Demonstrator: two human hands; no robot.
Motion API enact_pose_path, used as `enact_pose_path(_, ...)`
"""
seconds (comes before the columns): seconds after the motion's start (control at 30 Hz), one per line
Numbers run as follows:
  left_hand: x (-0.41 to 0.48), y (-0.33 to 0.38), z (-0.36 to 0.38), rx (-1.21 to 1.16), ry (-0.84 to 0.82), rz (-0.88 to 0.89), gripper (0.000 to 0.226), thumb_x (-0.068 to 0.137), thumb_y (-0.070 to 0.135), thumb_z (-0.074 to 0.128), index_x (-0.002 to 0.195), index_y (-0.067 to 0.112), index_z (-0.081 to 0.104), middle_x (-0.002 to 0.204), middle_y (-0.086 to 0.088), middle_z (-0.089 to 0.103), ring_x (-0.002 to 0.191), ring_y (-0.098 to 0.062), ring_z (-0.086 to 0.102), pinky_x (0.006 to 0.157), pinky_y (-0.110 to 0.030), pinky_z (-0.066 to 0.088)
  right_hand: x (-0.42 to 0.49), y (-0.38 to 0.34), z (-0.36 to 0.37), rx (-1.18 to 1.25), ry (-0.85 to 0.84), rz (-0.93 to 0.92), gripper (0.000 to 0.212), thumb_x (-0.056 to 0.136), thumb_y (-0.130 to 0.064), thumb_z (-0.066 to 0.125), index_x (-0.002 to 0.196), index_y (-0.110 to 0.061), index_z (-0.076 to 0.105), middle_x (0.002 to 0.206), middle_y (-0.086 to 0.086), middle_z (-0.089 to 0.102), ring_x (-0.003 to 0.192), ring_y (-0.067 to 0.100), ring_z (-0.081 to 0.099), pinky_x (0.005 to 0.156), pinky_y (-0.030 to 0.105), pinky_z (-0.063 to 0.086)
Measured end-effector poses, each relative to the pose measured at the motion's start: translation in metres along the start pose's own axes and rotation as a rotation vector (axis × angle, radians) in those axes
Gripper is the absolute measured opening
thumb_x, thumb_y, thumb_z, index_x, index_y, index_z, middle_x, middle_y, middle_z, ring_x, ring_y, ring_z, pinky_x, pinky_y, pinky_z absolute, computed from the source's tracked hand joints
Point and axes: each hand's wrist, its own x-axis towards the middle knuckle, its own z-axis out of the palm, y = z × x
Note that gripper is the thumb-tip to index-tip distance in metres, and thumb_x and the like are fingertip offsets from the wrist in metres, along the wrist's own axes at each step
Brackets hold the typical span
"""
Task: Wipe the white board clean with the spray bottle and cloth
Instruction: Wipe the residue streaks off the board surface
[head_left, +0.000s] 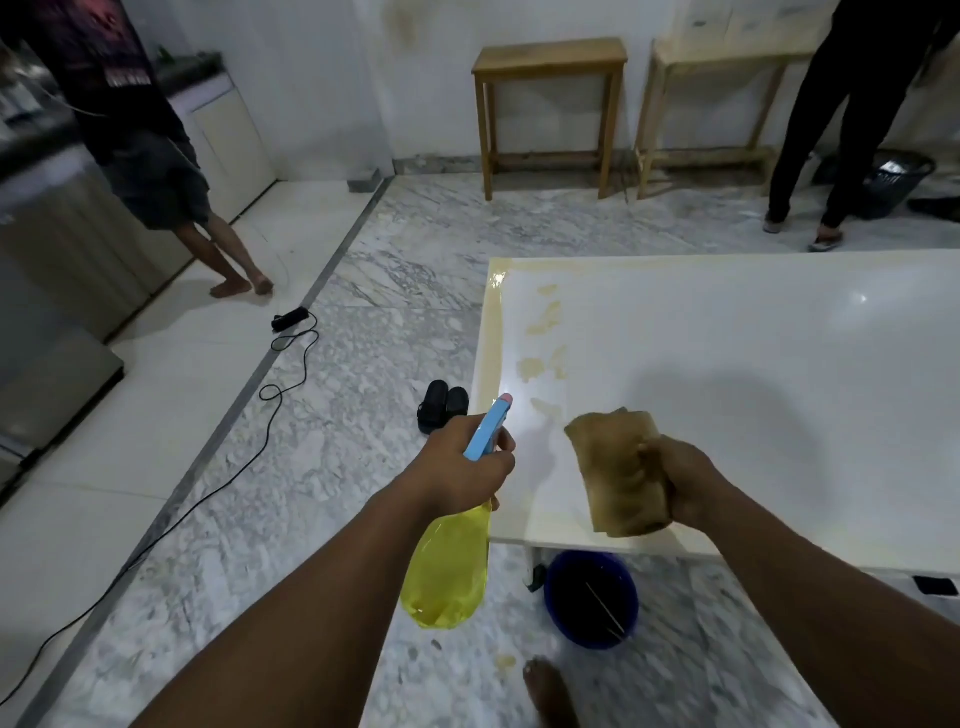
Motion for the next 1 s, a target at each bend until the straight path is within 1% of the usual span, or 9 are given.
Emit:
enact_pose_path(0.13, 0.051, 0.003, -0.016, 0.006, 0.009, 0.006, 0.013, 0.095, 0.011, 0.059, 0.105, 0.004, 0.063, 0.09, -0.012, 0.062, 0.06, -0.017, 0.062, 0.065, -0.03, 0.063, 0.037, -0.022, 0.006, 0.079, -0.228, 0.18, 0.043, 0.084, -0.009, 0.065, 0.125, 0.001, 0.057, 0.121, 0.026, 0.063, 0.11, 0.046, 0.062, 0.09, 0.054, 0.054)
enact_pose_path(0.27, 0.088, 0.003, -0.028, 0.054, -0.02, 0.013, 0.011, 0.096, 0.011, 0.058, 0.105, 0.007, 0.064, 0.097, -0.021, 0.069, 0.055, -0.011, 0.063, 0.054, -0.019, 0.055, 0.085, -0.062, 0.018, -0.17, -0.313, 0.083, 0.048, 0.083, 0.007, 0.055, 0.13, -0.008, 0.058, 0.126, 0.028, 0.063, 0.117, 0.048, 0.059, 0.092, 0.056, 0.052)
enact_pose_path(0.43, 0.196, 0.001, -0.065, 0.049, -0.006, -0.031, 0.006, 0.095, 0.011, 0.059, 0.099, 0.012, 0.063, 0.104, -0.027, 0.07, 0.06, -0.013, 0.064, 0.057, -0.023, 0.059, 0.2, -0.193, 0.064, -0.621, -0.217, -0.317, 0.056, 0.057, -0.019, 0.07, 0.11, -0.002, 0.065, 0.104, 0.018, 0.066, 0.096, 0.036, 0.061, 0.086, 0.045, 0.049)
enact_pose_path(0.53, 0.251, -0.003, -0.084, 0.041, 0.009, -0.05, 0.01, 0.095, 0.011, 0.059, 0.103, 0.013, 0.064, 0.099, -0.024, 0.07, 0.065, -0.017, 0.064, 0.065, -0.032, 0.065, 0.273, -0.251, 0.094, -1.106, 0.002, -0.478, 0.03, 0.074, -0.012, 0.054, 0.1, -0.022, 0.064, 0.103, 0.014, 0.068, 0.089, 0.029, 0.058, 0.073, 0.031, 0.039)
enact_pose_path(0.6, 0.279, -0.007, -0.091, 0.035, 0.02, -0.054, 0.011, 0.095, 0.01, 0.059, 0.104, 0.014, 0.065, 0.093, -0.024, 0.068, 0.064, -0.016, 0.062, 0.067, -0.036, 0.066, 0.328, -0.266, 0.104, -1.238, 0.109, -0.525, 0.039, 0.082, -0.001, 0.046, 0.106, -0.026, 0.064, 0.108, 0.018, 0.066, 0.093, 0.034, 0.059, 0.071, 0.03, 0.037)
enact_pose_path(0.73, 0.307, -0.014, -0.093, 0.016, 0.009, -0.055, 0.012, 0.093, 0.011, 0.059, 0.101, 0.017, 0.065, 0.096, -0.027, 0.067, 0.068, -0.022, 0.063, 0.074, -0.053, 0.064, 0.4, -0.248, 0.107, -1.319, 0.026, -0.43, 0.051, 0.089, -0.02, 0.043, 0.138, -0.031, 0.054, 0.142, 0.014, 0.053, 0.127, 0.034, 0.05, 0.094, 0.037, 0.04)
enact_pose_path(0.8, 0.319, -0.017, -0.09, -0.011, -0.005, -0.064, 0.012, 0.089, 0.015, 0.059, 0.097, 0.021, 0.065, 0.101, -0.027, 0.067, 0.069, -0.024, 0.064, 0.074, -0.056, 0.063, 0.42, -0.219, 0.108, -1.43, -0.056, -0.407, 0.058, 0.094, -0.013, 0.041, 0.147, -0.034, 0.042, 0.161, 0.003, 0.03, 0.148, 0.03, 0.024, 0.116, 0.048, 0.022)
enact_pose_path(0.87, 0.33, -0.021, -0.089, -0.024, -0.016, -0.073, 0.011, 0.087, 0.015, 0.059, 0.09, 0.026, 0.062, 0.104, -0.027, 0.067, 0.066, -0.024, 0.065, 0.074, -0.057, 0.063, 0.427, -0.194, 0.106, -1.458, -0.019, -0.513, 0.065, 0.093, -0.006, 0.037, 0.15, -0.038, 0.036, 0.165, -0.005, 0.017, 0.153, 0.025, 0.006, 0.119, 0.054, 0.004)
enact_pose_path(1.0, 0.333, -0.022, -0.083, -0.013, -0.038, -0.076, 0.011, 0.085, 0.016, 0.058, 0.087, 0.027, 0.061, 0.104, -0.028, 0.067, 0.064, -0.024, 0.064, 0.073, -0.057, 0.063, 0.421, -0.179, 0.091, -1.375, -0.018, -0.592, 0.063, 0.094, -0.004, 0.035, 0.148, -0.035, 0.042, 0.164, -0.005, 0.021, 0.154, 0.023, 0.005, 0.121, 0.053, 0.0)
